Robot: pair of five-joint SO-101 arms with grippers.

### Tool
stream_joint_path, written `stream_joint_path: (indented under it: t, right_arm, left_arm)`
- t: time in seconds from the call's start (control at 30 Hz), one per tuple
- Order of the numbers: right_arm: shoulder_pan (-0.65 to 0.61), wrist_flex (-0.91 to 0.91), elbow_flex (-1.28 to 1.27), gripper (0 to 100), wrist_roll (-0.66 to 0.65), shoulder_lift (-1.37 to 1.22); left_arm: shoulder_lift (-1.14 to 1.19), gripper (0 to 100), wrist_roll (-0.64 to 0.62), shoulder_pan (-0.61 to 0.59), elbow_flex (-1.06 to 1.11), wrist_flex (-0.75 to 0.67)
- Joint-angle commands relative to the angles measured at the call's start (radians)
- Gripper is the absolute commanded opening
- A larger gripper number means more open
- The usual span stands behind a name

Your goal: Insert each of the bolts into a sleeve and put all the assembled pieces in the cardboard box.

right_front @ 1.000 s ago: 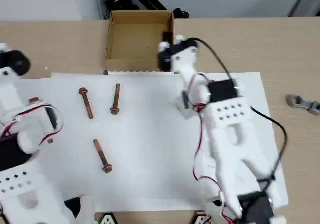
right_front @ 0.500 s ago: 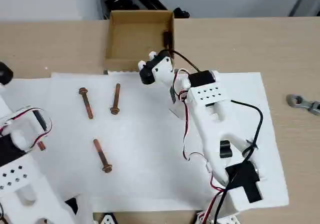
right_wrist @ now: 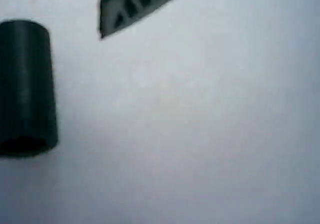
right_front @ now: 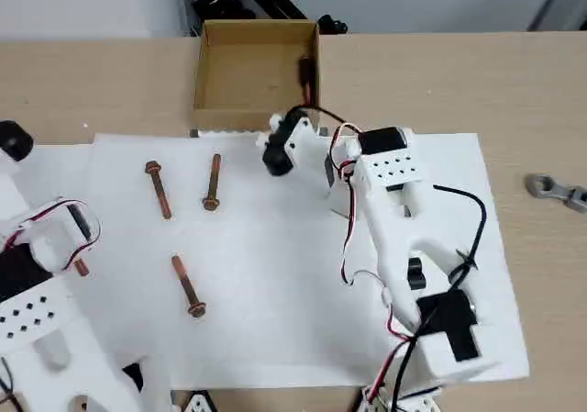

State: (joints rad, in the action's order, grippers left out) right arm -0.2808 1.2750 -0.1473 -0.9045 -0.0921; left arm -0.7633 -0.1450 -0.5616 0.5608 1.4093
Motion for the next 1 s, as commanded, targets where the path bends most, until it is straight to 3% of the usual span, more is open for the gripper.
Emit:
stream_joint_path:
  t: [0.0,0.33,0.97]
  right_arm:
    - [0.033,0.042,0.072,16.1,-0.072,-0.061]
    - [0.045,0.048,0.278,16.2,-0.068,-0.222]
    - [-0.001,0.039,0.199,16.2,-0.074,-0.249]
  left_arm:
    - [-0.025,1,-0.002,-0.002,-0.013,-0.028]
    - [-0.025,1,-0.002,-0.002,-0.012,-0.041]
    - [-0.025,1,-0.002,0.0,-0.008,-0.041]
